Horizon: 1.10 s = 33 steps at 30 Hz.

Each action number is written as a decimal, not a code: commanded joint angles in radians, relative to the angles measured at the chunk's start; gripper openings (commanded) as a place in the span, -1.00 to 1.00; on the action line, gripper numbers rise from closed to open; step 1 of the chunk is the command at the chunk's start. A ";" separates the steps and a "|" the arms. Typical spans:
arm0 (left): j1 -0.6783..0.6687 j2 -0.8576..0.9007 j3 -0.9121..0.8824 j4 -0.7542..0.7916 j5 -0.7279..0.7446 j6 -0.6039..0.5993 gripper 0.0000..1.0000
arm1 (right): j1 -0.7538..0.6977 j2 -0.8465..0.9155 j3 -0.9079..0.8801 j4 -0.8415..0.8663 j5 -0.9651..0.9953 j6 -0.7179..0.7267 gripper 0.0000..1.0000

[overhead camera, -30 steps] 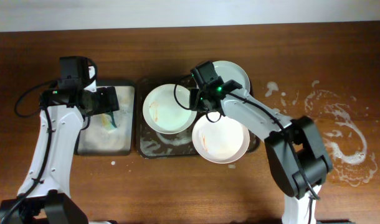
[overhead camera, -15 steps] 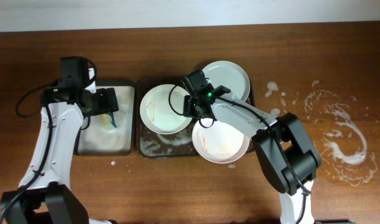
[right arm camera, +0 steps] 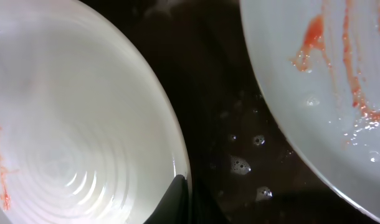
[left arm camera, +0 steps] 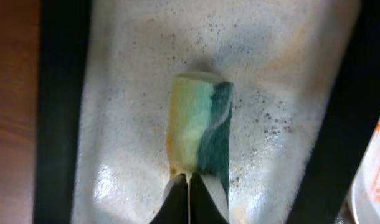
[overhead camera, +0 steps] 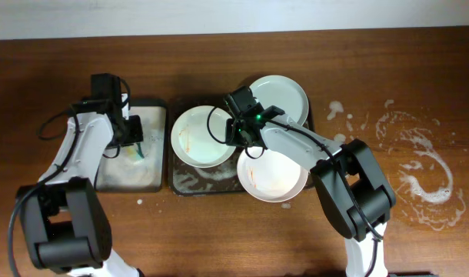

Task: Clean dirty plates on tray and stack at the side
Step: 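Reach the left gripper to the sponge and the right gripper to the front-left plate, then grasp the green sponge with the left gripper and lift it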

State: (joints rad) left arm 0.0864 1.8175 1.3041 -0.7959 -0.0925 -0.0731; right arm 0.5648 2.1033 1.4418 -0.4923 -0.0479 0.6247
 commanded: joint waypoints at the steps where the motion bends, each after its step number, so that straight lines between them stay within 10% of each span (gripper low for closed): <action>1: 0.002 0.060 0.011 0.011 0.018 -0.005 -0.97 | 0.003 0.020 0.008 0.000 -0.004 -0.015 -0.89; 13: 0.028 0.109 0.240 -0.196 -0.166 -0.002 -0.97 | 0.003 0.020 0.008 0.004 -0.004 -0.018 -0.88; 16: 0.025 0.109 0.404 -0.316 0.056 -0.002 -0.18 | 0.003 0.020 0.008 0.014 -0.004 -0.018 -0.88; 21: 0.023 0.116 0.317 -0.380 0.085 -0.182 0.44 | -0.030 0.020 0.008 0.010 -0.005 -0.018 -0.88; 33: 0.023 0.116 0.067 -0.161 -0.027 -0.293 0.38 | -0.020 0.020 0.008 0.025 -0.027 -0.033 -0.92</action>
State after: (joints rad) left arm 0.1116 1.9320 1.3766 -0.9657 -0.0643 -0.3565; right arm 0.5377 2.1105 1.4418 -0.4595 -0.0761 0.5983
